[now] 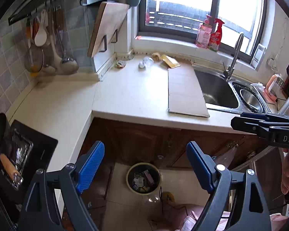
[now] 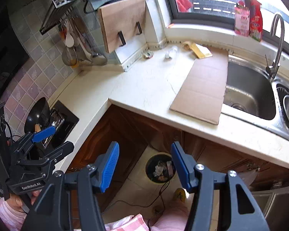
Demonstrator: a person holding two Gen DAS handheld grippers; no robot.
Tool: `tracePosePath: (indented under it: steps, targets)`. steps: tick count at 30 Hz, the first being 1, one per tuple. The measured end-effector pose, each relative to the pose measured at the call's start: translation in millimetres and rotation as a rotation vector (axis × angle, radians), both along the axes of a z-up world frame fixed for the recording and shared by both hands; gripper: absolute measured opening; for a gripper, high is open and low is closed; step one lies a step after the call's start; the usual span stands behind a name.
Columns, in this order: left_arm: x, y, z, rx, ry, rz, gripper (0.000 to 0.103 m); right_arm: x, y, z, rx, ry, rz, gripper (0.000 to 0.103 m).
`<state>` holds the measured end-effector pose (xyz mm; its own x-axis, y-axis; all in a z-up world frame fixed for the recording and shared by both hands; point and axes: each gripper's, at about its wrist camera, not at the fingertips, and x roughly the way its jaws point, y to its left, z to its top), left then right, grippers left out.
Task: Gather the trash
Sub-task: 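Raise both open tools back toward the counter, then grasp the clear plastic bottle with the left tool while the right tool grasps the yellow packet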
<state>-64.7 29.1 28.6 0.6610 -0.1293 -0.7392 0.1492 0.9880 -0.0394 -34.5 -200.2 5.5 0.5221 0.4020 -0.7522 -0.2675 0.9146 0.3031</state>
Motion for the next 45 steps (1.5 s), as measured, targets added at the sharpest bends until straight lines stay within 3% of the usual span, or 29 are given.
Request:
tracePosePath:
  steps: [7,13,18,25,36,45]
  targets:
    - [17,-10,37,0.043,-0.066,-0.042,0.086,2,-4,27,-0.020,-0.070,-0.005,0.057]
    - [49,-37,58,0.099,-0.106,-0.088,0.089,29,-17,42,-0.047,-0.111,-0.012,0.057]
    - [90,-64,67,0.150,-0.129,-0.129,0.092,76,-40,51,-0.032,-0.138,-0.050,0.057]
    - [187,-98,72,0.159,-0.127,-0.162,0.092,169,-85,50,0.014,-0.109,-0.085,0.063]
    - [396,-140,32,0.107,0.026,-0.076,0.092,354,-148,20,0.036,-0.009,-0.080,0.063]
    - [530,-155,-46,0.134,0.165,0.009,0.092,496,-171,-59,0.100,0.129,-0.093,0.063]
